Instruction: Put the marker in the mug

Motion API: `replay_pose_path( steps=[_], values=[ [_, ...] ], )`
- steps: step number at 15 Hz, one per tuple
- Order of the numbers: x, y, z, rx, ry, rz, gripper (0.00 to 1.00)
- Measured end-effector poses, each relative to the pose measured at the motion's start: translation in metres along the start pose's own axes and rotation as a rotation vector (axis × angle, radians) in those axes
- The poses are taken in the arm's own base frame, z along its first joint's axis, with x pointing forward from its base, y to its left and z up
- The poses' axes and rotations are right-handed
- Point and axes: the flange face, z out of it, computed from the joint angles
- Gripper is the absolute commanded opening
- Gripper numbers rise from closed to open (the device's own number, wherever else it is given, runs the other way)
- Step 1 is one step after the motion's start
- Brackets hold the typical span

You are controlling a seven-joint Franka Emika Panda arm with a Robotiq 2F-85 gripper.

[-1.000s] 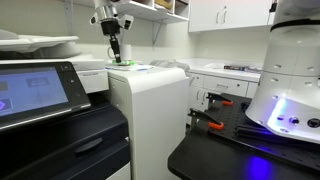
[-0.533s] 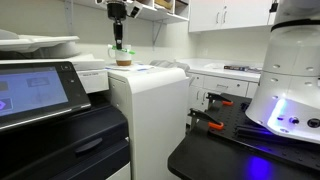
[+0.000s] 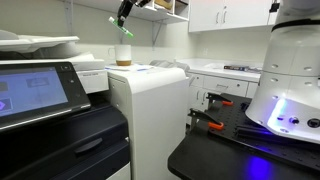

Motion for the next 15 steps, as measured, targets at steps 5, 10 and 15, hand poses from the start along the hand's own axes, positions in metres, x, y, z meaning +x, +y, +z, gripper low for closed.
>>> replay_pose_path(
  steps=[5,10,15],
  values=[
    [-0.007,-0.004,-0.008,0.006,0.008,-0.013,0.05],
    [-0.012,0.003,-0.008,-0.005,0.063,0.017,0.05],
    [-0.031,0.028,-0.028,-0.067,0.251,0.004,0.05]
  ],
)
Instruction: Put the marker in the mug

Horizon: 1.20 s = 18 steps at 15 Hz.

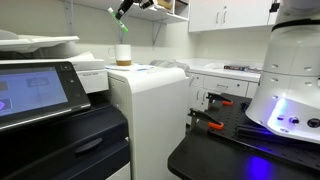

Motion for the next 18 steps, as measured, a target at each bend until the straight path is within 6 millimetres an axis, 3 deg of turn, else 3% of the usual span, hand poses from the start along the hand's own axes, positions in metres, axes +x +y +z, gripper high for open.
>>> replay_pose_path(
  steps=[4,8,14,18],
  values=[
    [-0.009,0.016,-0.002,-0.032,0.103,-0.006,0.05],
    [-0.024,0.035,0.016,-0.038,0.178,0.035,0.05],
    [-0.044,0.063,0.030,-0.060,0.181,0.072,0.05],
    [-0.066,0.070,0.039,-0.054,0.168,0.103,0.05]
  ],
)
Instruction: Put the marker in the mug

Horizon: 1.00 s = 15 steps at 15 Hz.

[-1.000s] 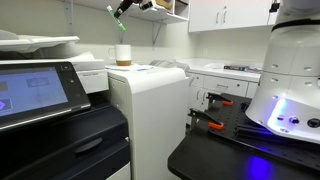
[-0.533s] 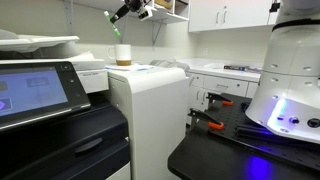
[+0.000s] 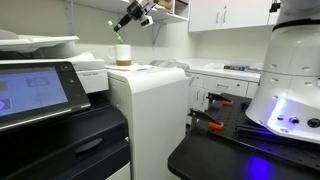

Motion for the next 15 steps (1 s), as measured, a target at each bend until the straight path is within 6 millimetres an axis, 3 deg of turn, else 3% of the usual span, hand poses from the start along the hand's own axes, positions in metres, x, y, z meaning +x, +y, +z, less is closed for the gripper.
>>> replay_pose_path(
  steps=[3,4,5,7,9,13,15],
  values=[
    [-0.017,0.004,0.008,0.007,-0.013,0.024,0.05],
    [-0.021,0.005,0.010,0.009,-0.017,0.029,0.11],
    [-0.024,0.005,0.012,0.010,-0.020,0.033,0.45],
    [-0.028,0.006,0.014,0.012,-0.023,0.038,0.51],
    [-0.027,0.007,0.013,-0.003,-0.039,0.045,0.66],
    [0.002,0.002,-0.006,-0.047,-0.163,0.058,0.96],
    [0.022,-0.008,-0.021,-0.069,-0.257,0.101,1.00]
  ],
)
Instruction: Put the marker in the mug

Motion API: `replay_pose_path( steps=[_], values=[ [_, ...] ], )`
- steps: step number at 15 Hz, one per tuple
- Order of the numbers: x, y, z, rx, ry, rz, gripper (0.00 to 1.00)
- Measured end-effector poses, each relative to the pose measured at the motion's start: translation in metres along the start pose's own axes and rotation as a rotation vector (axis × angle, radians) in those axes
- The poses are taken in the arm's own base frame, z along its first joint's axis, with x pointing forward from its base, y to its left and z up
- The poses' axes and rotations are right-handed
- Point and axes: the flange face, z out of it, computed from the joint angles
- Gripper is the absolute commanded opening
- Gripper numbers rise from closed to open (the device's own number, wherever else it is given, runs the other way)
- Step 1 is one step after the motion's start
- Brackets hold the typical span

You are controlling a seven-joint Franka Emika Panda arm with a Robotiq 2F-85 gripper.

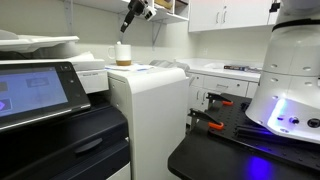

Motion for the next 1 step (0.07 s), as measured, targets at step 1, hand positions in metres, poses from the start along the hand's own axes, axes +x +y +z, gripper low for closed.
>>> replay_pose_path(
  steps=[1],
  values=[
    [0.0060,-0.0061,-0.0094,-0.013,-0.051,0.026,1.00]
  ],
)
